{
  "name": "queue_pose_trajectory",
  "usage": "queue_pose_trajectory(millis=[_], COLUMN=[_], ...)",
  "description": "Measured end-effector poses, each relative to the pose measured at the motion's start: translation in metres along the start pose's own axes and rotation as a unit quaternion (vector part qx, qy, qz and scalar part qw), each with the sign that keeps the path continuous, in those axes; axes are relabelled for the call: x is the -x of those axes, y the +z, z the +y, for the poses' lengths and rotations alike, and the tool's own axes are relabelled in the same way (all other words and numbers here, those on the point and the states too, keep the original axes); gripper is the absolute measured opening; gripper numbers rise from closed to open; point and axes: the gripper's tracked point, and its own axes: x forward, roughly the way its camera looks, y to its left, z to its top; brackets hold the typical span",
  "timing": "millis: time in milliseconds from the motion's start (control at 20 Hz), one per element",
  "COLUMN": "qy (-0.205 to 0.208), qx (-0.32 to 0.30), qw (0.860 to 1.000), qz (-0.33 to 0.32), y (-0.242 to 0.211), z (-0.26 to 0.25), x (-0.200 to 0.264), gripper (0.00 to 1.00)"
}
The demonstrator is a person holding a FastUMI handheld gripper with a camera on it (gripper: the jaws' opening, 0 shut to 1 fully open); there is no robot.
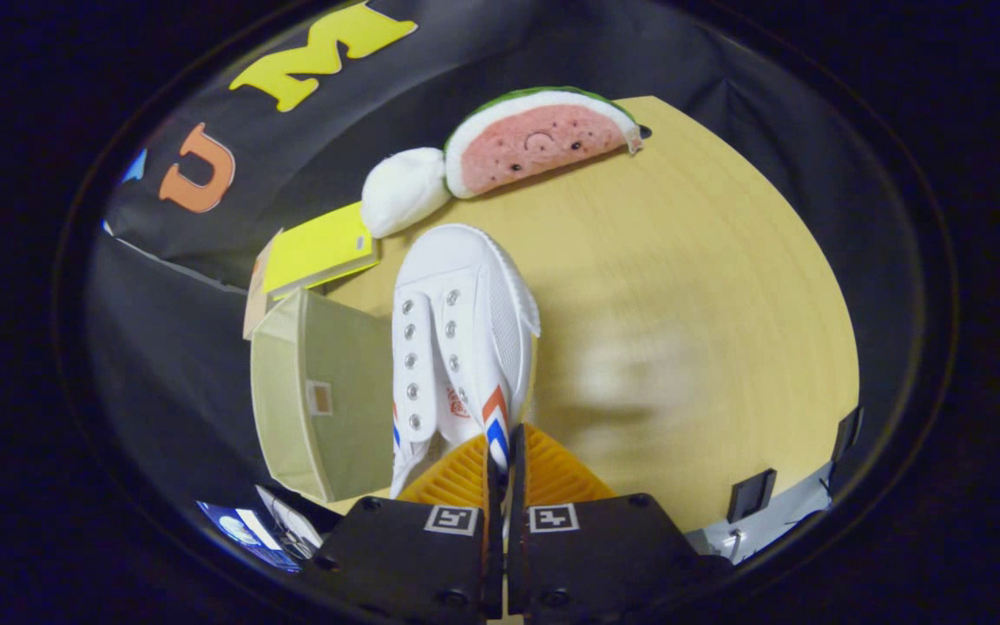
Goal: Open the storage box then place both shoes into the box .Put the left shoe in first, then the right shoe, with the right side of both shoes facing outward in a uniform manner.
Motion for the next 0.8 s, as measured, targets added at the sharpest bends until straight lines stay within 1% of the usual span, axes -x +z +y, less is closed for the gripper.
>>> queue_pose_trajectory(millis=[300, 400, 500, 800], qy=[0.006, 0.013, 0.020, 0.018], qx=[0.040, 0.049, 0.063, 0.091], qw=[0.999, 0.999, 0.997, 0.995], qz=[-0.007, -0.018, -0.035, -0.041], y=[0.003, 0.007, 0.005, 0.004], z=[-0.009, -0.009, -0.011, -0.018], x=[-0.004, -0.002, -0.011, -0.017], gripper=[0.08, 0.08, 0.08, 0.08])
